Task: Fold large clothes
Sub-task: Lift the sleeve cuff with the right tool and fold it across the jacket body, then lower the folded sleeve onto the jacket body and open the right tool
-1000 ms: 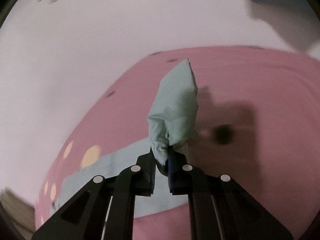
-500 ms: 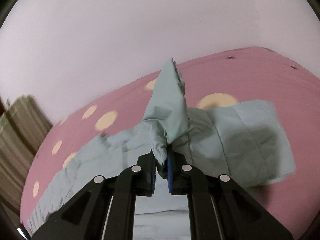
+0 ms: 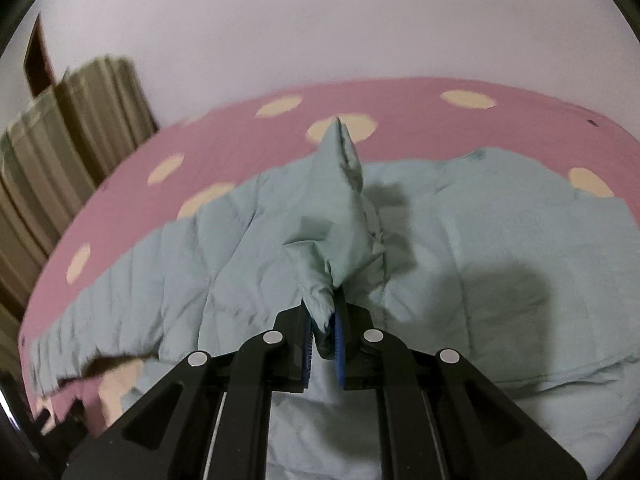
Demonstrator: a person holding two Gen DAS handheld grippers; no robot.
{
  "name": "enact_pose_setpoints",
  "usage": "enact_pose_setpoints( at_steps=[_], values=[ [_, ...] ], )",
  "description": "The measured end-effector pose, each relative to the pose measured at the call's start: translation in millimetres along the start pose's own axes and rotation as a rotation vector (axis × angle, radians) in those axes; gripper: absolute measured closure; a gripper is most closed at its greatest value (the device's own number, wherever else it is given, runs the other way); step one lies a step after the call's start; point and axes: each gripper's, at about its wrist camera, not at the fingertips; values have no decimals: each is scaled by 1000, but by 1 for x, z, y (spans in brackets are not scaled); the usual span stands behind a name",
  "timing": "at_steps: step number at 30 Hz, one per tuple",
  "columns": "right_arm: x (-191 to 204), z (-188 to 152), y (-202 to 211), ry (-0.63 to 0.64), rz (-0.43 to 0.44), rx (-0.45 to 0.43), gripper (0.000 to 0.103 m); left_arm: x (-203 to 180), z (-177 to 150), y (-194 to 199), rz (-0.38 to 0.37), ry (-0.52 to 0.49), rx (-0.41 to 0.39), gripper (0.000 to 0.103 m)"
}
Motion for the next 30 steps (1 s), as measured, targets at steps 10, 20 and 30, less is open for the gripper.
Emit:
enact_pose_setpoints(
  at_steps=[10,20,30],
  values=[
    [19,-13,-33,82,4,153,80,0,0,0,3,-1,0,2],
    [28,-17,10,133,205,171,50,0,-1,0,-5,5,1,2],
    [-140,26,84,-96,30,-11,82,0,-1,-1,-12,12,3,2]
  ],
)
Point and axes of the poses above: each gripper's, at about its wrist camera, not at the fingertips, and y roughly against the way its jaws point, x to its left, z to its top, and after that the axes turned 8 degrees about -y, right-handed
